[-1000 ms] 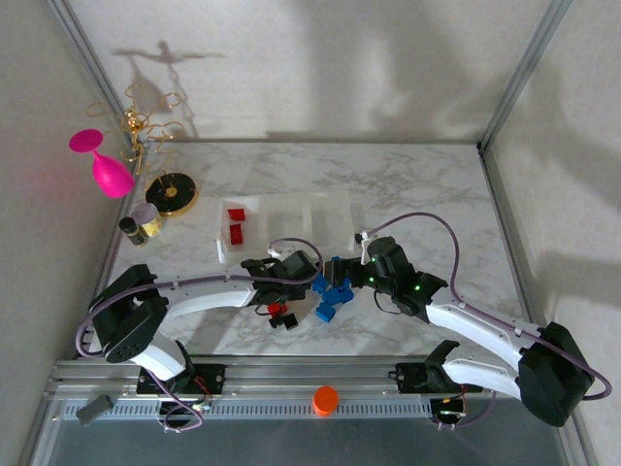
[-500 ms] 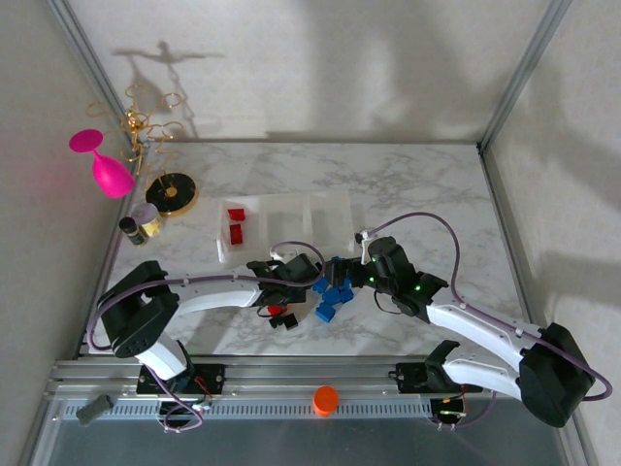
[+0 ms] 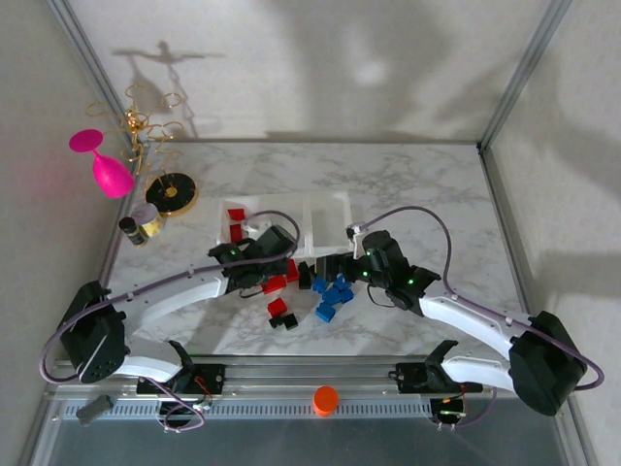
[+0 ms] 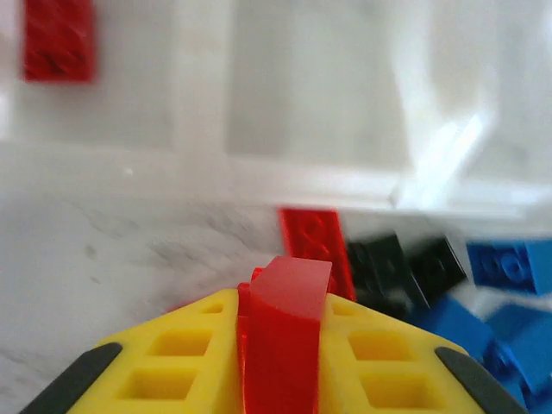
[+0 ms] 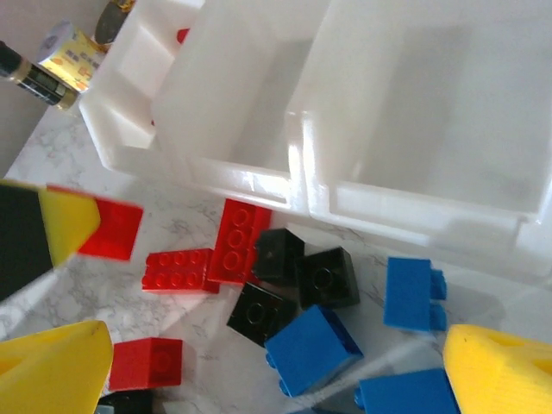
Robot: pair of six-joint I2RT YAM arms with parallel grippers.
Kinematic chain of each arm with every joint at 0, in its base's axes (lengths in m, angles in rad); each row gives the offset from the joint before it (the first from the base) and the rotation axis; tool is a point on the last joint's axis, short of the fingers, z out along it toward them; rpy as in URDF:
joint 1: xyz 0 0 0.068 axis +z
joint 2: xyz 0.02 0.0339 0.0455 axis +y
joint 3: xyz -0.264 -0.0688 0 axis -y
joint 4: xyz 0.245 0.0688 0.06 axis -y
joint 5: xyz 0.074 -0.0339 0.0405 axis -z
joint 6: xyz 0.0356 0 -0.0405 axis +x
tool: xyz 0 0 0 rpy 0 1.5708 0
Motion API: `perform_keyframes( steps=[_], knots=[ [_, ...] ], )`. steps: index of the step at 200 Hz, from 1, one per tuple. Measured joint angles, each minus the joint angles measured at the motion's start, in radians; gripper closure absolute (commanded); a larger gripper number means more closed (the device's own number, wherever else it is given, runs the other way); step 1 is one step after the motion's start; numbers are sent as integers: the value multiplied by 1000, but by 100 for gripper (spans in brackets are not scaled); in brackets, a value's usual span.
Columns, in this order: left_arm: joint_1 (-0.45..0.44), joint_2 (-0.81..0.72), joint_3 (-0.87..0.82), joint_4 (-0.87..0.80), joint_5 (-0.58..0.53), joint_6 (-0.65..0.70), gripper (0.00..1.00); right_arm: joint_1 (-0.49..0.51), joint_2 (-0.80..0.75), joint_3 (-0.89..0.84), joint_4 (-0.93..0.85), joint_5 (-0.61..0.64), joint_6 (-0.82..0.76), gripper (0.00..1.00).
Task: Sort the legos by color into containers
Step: Pick up the lego from the middle-left of the table, then place the lego in the container.
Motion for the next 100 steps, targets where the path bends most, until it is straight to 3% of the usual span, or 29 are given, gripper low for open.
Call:
perform_keyframes(
  steps=[46, 100],
  knots=[
    [212, 44, 89, -9, -39, 113, 75, 13, 70, 66, 99, -37, 9, 1],
    [325, 271, 187, 55, -38, 181, 69, 16, 101, 80, 137, -43, 23, 1]
  ],
)
